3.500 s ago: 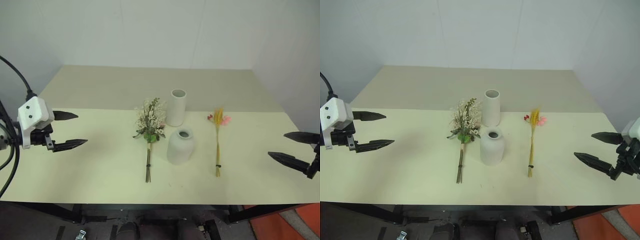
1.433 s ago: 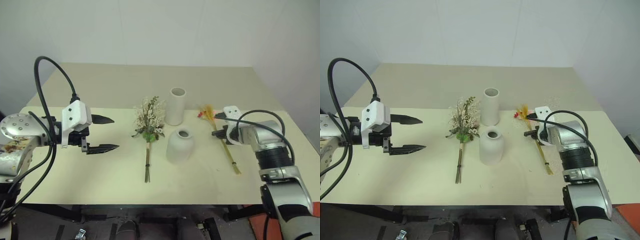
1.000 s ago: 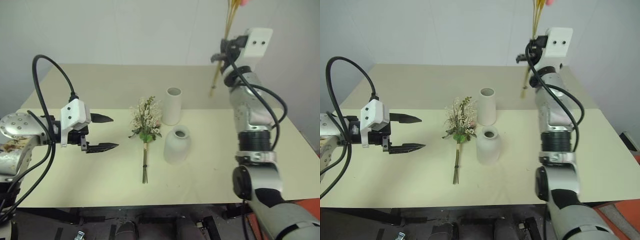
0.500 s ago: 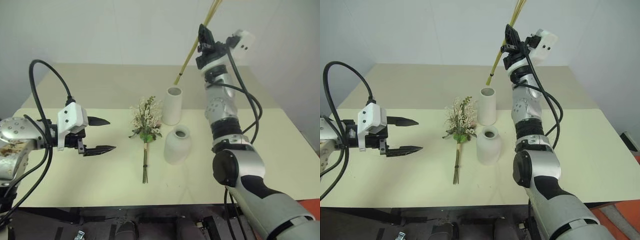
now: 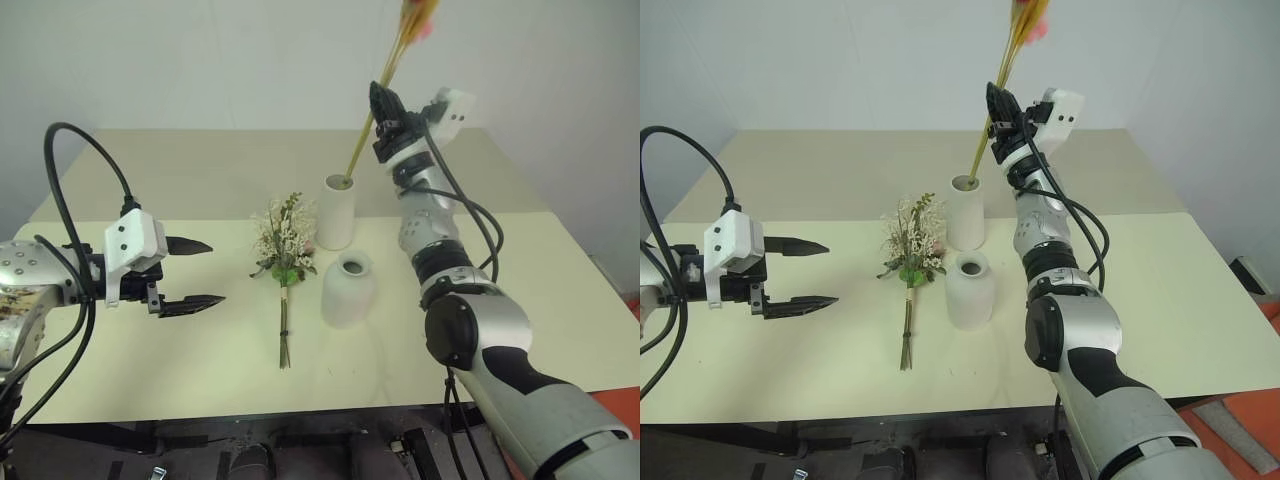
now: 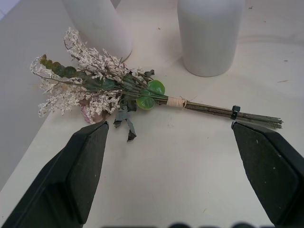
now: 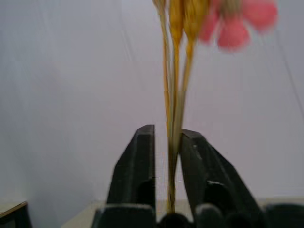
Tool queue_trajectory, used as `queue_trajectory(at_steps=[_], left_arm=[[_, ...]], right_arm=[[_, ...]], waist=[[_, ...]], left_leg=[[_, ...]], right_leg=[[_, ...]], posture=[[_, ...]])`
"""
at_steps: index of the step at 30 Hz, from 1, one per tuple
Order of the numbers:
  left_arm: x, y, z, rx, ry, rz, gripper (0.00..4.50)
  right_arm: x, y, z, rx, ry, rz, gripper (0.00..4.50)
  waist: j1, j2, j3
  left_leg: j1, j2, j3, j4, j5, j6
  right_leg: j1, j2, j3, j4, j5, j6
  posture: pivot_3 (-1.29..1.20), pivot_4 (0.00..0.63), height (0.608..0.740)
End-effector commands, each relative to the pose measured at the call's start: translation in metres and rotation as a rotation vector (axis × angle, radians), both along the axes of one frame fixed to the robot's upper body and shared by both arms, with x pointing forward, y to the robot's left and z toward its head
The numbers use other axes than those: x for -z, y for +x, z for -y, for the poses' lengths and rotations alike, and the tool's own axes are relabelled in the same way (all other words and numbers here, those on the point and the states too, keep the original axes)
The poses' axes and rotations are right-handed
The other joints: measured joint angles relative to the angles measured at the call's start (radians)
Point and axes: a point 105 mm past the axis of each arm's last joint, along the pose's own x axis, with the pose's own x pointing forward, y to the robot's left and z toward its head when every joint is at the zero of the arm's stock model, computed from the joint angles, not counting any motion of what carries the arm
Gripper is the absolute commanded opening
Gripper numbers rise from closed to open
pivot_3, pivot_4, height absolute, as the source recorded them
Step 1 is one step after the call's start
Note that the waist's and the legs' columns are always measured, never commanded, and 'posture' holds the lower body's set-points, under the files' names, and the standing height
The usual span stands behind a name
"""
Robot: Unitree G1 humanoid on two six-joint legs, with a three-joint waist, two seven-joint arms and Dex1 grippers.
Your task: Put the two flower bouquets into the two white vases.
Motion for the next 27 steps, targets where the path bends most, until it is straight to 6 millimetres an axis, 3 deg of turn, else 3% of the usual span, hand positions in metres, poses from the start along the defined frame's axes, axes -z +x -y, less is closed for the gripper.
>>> queue_trajectory(at_steps=[1, 7, 12, 18, 27], left_arm=[[-0.015, -0.003, -0.001, 0.001, 0.013, 0.061, 4.50], [-0.014, -0.001, 0.000, 0.003, 0.009, 0.064, 4.50], [-0.014, 0.001, 0.001, -0.008, -0.013, 0.057, 4.50], [-0.012, 0.019, 0.019, -0.156, -0.251, 0.085, 4.50], [-0.003, 0.052, 0.043, -0.442, -0.420, -0.092, 4.50]], right_arm=[[-0.008, -0.011, -0.012, -0.033, -0.097, 0.096, 2.49], [0.018, -0.006, -0.024, 0.023, -0.381, 0.057, 4.43], [0.032, -0.006, 0.000, 0.067, -0.535, 0.014, 4.43], [0.035, -0.045, 0.034, 0.030, -0.766, 0.005, 4.43], [0.036, -0.086, 0.101, 0.137, -1.012, -0.210, 4.43]], waist=[[0.000, 0.000, 0.000], [0.001, 0.000, 0.000], [0.012, 0.000, 0.000], [0.034, 0.000, 0.000], [0.047, 0.000, 0.000]], left_leg=[[0.000, 0.000, 0.000, 0.000, 0.000, 0.000], [0.000, 0.000, 0.000, 0.000, 0.000, 0.000], [0.000, 0.000, 0.000, 0.000, 0.000, 0.000], [-0.001, -0.001, 0.000, 0.000, 0.000, 0.000], [0.007, -0.002, -0.001, 0.003, 0.000, 0.000]], right_leg=[[0.000, 0.000, 0.000, 0.000, 0.000, 0.000], [0.000, 0.000, 0.000, 0.001, 0.000, 0.000], [0.000, 0.000, 0.000, 0.000, 0.000, 0.000], [0.000, -0.001, 0.000, 0.000, -0.001, 0.000], [0.005, 0.000, 0.001, 0.007, -0.006, 0.007]], posture=[[0.00, 0.150, 0.740], [0.00, 0.150, 0.740], [0.00, 0.150, 0.740], [0.00, 0.150, 0.740], [0.00, 0.150, 0.740]])
